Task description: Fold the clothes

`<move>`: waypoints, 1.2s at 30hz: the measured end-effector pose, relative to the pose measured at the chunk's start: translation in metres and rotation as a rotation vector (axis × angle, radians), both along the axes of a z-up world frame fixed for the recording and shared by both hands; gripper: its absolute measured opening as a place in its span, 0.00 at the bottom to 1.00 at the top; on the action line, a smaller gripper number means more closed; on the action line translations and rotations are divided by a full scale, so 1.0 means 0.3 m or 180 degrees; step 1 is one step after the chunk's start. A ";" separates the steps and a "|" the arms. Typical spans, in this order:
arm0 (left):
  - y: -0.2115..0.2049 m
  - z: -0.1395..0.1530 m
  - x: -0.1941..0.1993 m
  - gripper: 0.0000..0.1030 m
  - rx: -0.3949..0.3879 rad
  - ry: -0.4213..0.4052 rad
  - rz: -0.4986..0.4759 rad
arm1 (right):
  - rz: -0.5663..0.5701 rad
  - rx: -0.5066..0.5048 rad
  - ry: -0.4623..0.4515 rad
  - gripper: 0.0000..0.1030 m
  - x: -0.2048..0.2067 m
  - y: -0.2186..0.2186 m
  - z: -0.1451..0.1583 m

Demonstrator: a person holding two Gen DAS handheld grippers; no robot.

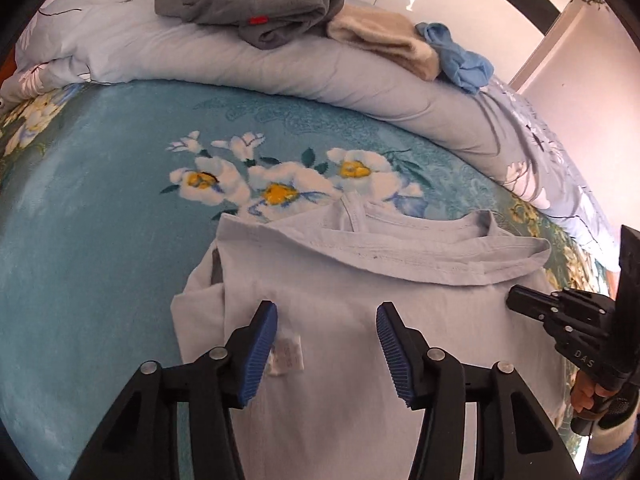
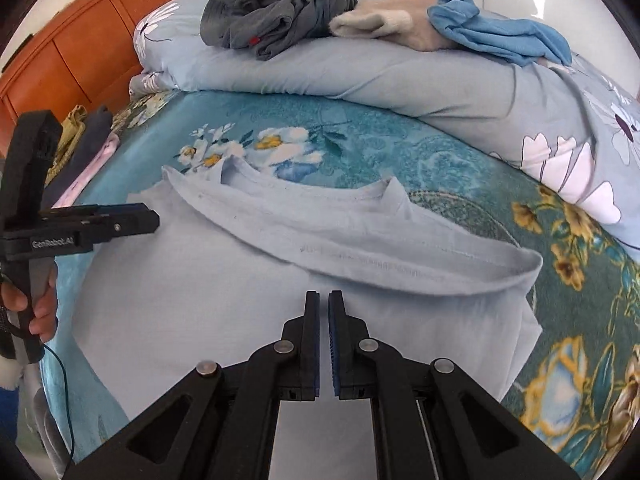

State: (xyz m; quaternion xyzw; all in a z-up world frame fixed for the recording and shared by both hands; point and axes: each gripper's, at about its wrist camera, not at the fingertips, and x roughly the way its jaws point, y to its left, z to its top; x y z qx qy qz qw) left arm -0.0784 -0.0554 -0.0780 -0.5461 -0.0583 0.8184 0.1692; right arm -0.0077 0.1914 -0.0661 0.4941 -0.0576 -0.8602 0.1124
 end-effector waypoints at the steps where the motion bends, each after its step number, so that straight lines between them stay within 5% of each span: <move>1: 0.010 -0.005 -0.015 0.54 -0.0019 0.0002 -0.0017 | -0.0039 -0.0059 0.0028 0.05 -0.019 0.011 0.007; 5: -0.019 -0.014 -0.060 0.54 0.0084 0.0075 0.0103 | -0.0313 -0.0097 0.0093 0.05 -0.071 0.063 0.020; 15: -0.228 -0.084 -0.130 0.58 0.0516 -0.0090 0.0914 | 0.0079 0.0221 0.0009 0.10 0.038 0.007 0.027; 17: -0.244 -0.090 -0.126 0.58 0.0652 -0.0114 0.0975 | 0.0157 0.0284 -0.0008 0.17 0.060 -0.004 0.028; 23: -0.213 -0.031 -0.078 0.58 0.0781 0.0004 0.0731 | 0.0052 0.0406 -0.0027 0.17 -0.005 0.005 -0.013; 30: -0.144 -0.003 -0.043 0.66 0.0451 0.0012 0.0228 | -0.0573 0.0150 -0.0003 0.17 -0.147 0.104 -0.018; 36: -0.147 -0.066 -0.078 0.68 0.0229 -0.0163 0.0447 | -0.0943 -0.0106 -0.0062 0.17 -0.131 0.192 -0.020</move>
